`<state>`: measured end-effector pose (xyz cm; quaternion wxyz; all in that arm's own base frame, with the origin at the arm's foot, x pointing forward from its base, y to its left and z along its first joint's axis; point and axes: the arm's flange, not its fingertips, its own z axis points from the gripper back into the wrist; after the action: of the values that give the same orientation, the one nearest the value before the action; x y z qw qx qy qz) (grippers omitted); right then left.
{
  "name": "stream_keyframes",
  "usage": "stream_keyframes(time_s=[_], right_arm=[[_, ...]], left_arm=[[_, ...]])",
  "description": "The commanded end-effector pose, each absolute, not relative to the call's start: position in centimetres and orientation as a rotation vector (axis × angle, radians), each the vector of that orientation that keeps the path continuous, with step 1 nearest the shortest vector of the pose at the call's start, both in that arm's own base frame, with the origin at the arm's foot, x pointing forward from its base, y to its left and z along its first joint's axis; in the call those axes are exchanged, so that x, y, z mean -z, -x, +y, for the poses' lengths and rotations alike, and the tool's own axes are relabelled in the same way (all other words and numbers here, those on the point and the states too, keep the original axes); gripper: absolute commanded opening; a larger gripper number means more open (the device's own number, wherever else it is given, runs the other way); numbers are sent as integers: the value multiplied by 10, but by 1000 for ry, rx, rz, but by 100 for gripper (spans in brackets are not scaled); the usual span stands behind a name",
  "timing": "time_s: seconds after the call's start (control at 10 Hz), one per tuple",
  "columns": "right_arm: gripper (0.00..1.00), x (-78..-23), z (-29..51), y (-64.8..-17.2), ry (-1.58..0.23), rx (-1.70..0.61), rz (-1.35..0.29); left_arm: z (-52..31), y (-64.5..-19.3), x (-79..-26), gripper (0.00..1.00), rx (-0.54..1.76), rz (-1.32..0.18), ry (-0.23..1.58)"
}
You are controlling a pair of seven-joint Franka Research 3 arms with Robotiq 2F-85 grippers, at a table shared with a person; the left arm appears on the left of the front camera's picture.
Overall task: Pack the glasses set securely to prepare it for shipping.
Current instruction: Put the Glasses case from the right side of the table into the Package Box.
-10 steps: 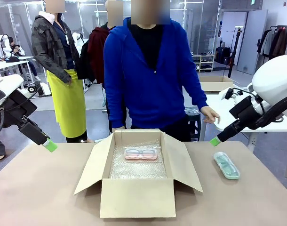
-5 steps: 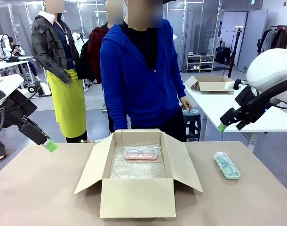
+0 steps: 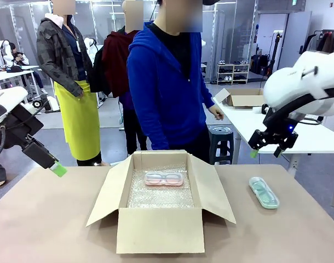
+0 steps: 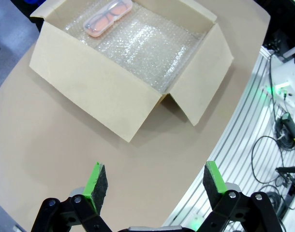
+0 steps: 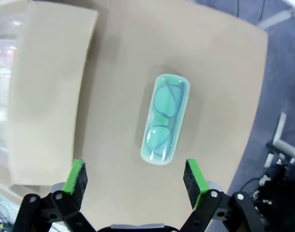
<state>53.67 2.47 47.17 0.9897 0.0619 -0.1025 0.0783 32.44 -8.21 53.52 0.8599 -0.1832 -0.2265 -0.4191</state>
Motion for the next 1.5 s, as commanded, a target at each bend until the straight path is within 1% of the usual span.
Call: stream_keyframes(time_s=[0.0, 0.2, 0.4, 0.5, 1.1, 1.3, 1.4], right_arm=[[100, -448, 33, -557, -52, -94, -118], [100, -411, 31, -564, -114, -53, -89], [100, -369, 28, -568, -102, -49, -56], [100, -359, 25, -570, -85, -36, -52], [100, -323, 15, -586, -12, -11, -80], [100, -317, 13, -587, 3, 1, -61], [96, -312, 12, -585, 1, 8, -48]], left_arm=[[-81, -325, -534, 100, 896, -496, 403], [-81, -325, -534, 100, 896, -496, 403], [-81, -325, -534, 100, 896, -496, 403], [-81, -325, -534, 100, 896, -496, 403], [-81, -325, -534, 100, 896, -496, 403], [-81, -325, -534, 100, 896, -496, 403], [-81, -325, -534, 100, 896, -496, 403]])
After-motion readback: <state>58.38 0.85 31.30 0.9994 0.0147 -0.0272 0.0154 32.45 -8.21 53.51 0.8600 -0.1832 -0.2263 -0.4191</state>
